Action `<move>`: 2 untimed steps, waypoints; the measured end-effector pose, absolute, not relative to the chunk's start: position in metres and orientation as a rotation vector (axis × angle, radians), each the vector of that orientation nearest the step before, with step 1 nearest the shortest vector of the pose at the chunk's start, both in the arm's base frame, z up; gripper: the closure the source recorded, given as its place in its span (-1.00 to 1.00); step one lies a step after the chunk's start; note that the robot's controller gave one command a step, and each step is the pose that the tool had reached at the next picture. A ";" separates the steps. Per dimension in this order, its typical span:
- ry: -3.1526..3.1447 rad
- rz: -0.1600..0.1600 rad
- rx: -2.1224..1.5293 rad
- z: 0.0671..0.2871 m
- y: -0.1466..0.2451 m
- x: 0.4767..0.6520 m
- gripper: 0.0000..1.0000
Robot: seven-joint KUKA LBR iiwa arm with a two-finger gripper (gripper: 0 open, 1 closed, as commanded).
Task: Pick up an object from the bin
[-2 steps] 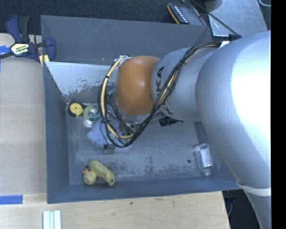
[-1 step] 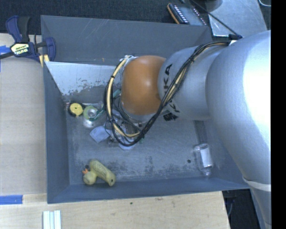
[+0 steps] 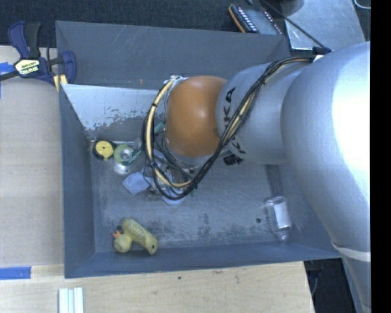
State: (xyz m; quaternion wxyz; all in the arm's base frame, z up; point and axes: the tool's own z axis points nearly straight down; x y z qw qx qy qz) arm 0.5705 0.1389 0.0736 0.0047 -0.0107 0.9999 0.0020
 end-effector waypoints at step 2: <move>3.131 0.006 -0.033 0.078 0.139 0.570 1.00</move>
Offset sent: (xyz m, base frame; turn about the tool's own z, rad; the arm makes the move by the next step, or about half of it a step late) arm 0.0000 -0.0001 0.0164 0.0000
